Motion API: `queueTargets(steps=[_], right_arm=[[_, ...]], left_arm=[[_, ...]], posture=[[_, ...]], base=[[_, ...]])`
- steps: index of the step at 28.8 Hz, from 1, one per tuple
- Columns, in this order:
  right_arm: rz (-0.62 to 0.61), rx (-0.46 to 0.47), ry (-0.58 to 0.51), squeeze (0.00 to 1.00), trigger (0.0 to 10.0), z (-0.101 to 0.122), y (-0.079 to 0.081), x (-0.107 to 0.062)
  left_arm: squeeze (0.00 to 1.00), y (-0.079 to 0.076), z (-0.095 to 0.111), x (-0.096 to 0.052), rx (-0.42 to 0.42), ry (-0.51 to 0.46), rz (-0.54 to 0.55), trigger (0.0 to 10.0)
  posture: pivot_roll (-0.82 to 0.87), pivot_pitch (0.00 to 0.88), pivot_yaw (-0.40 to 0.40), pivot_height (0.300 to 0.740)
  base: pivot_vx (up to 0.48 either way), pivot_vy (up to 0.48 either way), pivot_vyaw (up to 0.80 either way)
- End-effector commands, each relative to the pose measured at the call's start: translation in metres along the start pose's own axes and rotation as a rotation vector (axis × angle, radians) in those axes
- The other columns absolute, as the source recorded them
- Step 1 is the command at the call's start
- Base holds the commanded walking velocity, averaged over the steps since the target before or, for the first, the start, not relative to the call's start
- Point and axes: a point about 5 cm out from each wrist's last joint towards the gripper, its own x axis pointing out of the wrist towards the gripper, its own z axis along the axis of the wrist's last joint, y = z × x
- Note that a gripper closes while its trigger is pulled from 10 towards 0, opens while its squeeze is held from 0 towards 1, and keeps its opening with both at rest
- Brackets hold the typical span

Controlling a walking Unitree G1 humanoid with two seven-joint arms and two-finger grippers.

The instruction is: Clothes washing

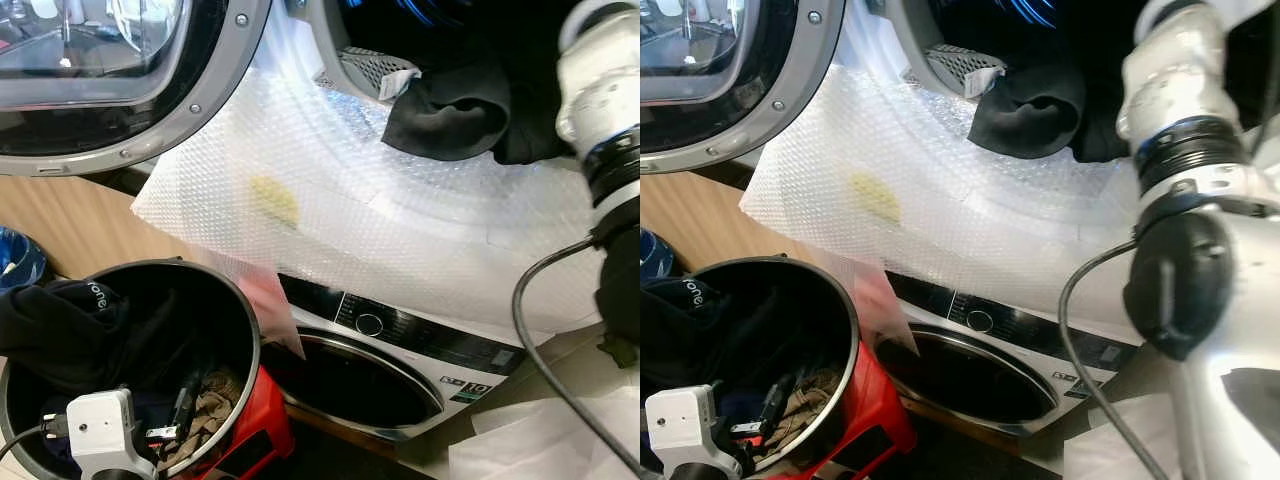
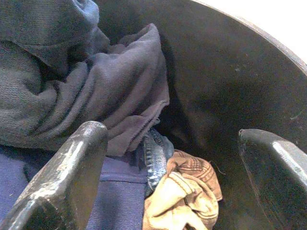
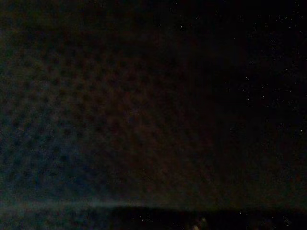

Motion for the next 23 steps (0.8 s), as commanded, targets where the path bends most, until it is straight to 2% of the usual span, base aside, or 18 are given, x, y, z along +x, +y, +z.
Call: queueTargets(steps=[1, 5, 12, 13, 14, 16, 23], right_arm=[[0.019, -0.070, 0.061, 0.00, 10.0, -0.016, 0.001, -0.001], [0.059, -0.093, 0.091, 0.00, 10.0, -0.027, 0.008, -0.003], [0.071, -0.109, 0.095, 0.00, 10.0, -0.028, 0.009, -0.003], [0.130, -0.098, 0.098, 1.00, 10.0, -0.028, 0.022, -0.005], [0.221, -0.071, 0.091, 1.00, 10.0, -0.025, 0.042, -0.007], [0.235, -0.058, 0.083, 1.00, 10.0, -0.022, 0.044, -0.007], [0.256, -0.115, 0.059, 1.00, 10.0, -0.008, 0.046, -0.005]], left_arm=[[0.00, -0.006, -0.025, -0.005, -0.013, 0.140, -0.014, 10.0], [0.00, -0.009, -0.025, -0.005, -0.016, 0.143, -0.027, 10.0], [0.00, -0.009, -0.025, -0.005, -0.015, 0.145, -0.028, 10.0], [0.00, -0.014, -0.027, -0.006, -0.021, 0.155, -0.041, 10.0], [0.00, -0.021, -0.029, -0.008, -0.031, 0.168, -0.062, 10.0], [0.00, -0.021, -0.029, -0.007, -0.032, 0.167, -0.063, 10.0], [0.00, -0.021, -0.026, -0.005, -0.024, 0.165, -0.080, 10.0]], posture=[[0.23, 0.223, -0.122, 0.740], [0.23, 0.226, -0.121, 0.740], [0.23, 0.226, -0.121, 0.740], [0.22, 0.237, -0.119, 0.740], [0.22, 0.234, -0.119, 0.740], [0.22, 0.232, -0.117, 0.740], [0.21, 0.233, -0.108, 0.740]], base=[[0.000, 0.000, 0.00], [0.000, 0.000, 0.00], [0.000, 0.000, 0.00], [0.000, 0.000, 0.00], [0.000, 0.000, 0.00], [0.000, 0.000, 0.00], [0.000, 0.000, 0.00]])
